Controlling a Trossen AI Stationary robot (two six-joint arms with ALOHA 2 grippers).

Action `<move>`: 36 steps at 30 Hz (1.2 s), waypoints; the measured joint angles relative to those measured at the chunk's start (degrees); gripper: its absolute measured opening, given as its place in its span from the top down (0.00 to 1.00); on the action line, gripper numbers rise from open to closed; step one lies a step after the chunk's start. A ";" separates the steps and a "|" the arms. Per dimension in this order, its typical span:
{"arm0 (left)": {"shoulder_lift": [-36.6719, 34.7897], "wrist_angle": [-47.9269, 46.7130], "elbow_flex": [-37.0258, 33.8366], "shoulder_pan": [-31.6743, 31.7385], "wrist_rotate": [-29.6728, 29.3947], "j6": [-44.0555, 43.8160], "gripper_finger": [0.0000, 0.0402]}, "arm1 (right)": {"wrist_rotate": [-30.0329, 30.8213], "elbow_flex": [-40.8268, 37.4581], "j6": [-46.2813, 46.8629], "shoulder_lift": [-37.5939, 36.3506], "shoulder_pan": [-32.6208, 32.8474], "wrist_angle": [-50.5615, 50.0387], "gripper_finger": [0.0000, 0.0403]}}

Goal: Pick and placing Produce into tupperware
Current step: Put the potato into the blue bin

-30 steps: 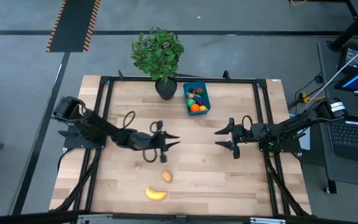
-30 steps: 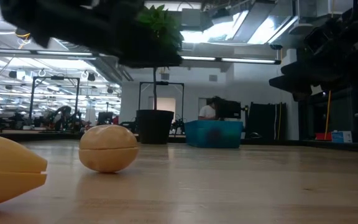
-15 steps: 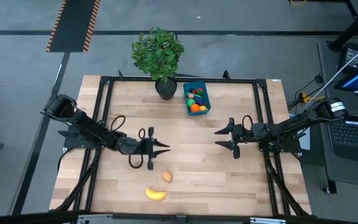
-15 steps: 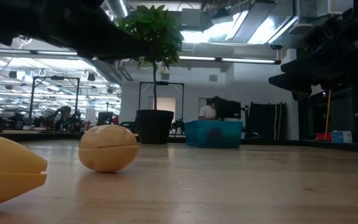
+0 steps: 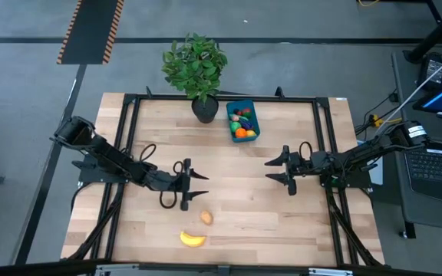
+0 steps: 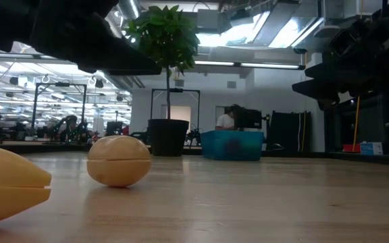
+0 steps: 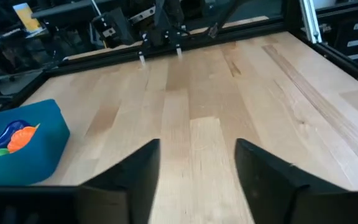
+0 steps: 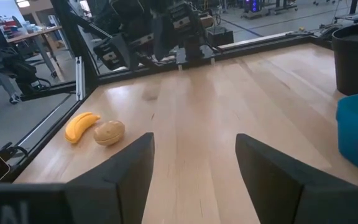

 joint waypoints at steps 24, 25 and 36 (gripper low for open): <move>0.02 -11.25 3.89 -2.40 1.65 -7.34 0.37 | 0.04 0.00 -0.02 0.00 0.00 1.27 0.44; 0.02 -14.57 5.35 -2.40 1.75 -7.37 0.38 | 0.04 0.00 -0.02 0.00 0.00 1.27 0.44; 0.04 -53.48 23.51 -3.06 5.55 -7.68 0.38 | 0.04 0.00 0.02 0.00 0.02 1.22 0.44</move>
